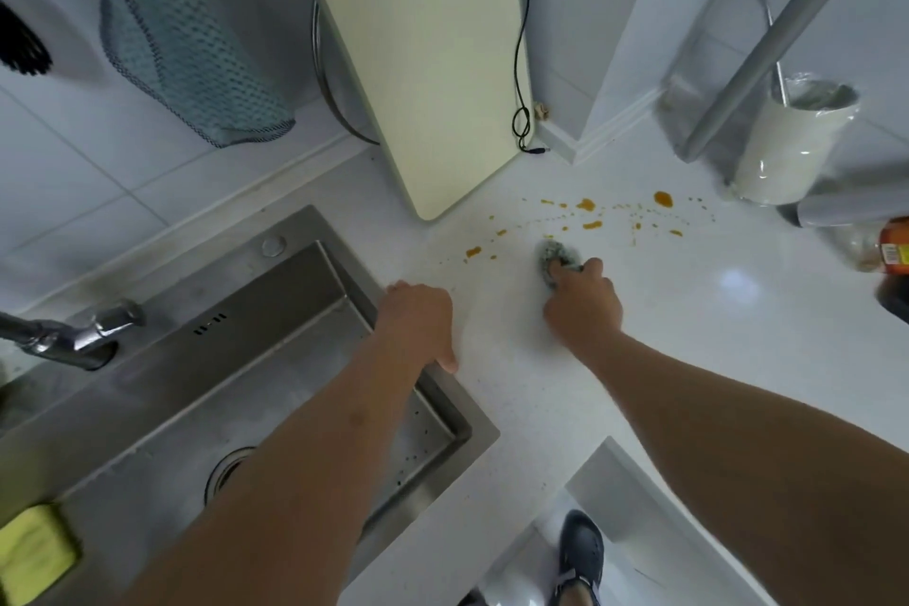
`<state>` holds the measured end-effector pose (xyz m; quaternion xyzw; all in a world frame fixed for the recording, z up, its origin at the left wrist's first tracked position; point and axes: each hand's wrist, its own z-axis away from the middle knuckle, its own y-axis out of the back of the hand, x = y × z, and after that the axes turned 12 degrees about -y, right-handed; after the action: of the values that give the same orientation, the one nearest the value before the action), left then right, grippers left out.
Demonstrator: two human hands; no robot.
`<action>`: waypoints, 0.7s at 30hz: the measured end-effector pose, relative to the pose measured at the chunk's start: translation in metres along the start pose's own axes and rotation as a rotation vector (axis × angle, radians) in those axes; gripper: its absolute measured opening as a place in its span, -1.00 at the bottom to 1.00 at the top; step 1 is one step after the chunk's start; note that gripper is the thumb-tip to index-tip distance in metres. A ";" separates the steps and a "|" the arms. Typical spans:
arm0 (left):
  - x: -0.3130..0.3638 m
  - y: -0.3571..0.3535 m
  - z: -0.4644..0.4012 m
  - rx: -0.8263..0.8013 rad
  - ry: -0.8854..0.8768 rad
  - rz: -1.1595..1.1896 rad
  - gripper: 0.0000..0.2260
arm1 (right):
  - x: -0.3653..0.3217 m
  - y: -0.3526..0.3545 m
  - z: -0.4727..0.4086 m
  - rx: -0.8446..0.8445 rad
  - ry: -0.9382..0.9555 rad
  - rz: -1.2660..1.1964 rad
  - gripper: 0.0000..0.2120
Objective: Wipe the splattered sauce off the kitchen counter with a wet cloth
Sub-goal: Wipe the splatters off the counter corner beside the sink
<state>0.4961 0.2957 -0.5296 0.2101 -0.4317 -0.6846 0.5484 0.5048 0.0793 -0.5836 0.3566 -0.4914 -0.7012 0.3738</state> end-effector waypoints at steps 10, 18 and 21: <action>-0.002 -0.011 -0.001 0.031 0.061 0.033 -0.40 | -0.002 -0.014 0.043 -0.128 0.475 0.029 -0.50; 0.001 -0.011 -0.005 -0.011 0.124 0.107 -0.39 | 0.021 -0.001 0.015 0.015 -0.228 -0.084 -0.44; 0.003 -0.017 -0.008 0.018 0.171 0.146 -0.42 | -0.025 -0.021 0.064 -0.027 0.117 -0.042 -0.45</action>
<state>0.4916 0.2909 -0.5475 0.2406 -0.4036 -0.6185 0.6298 0.4574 0.1332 -0.5835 0.4023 -0.4515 -0.6933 0.3919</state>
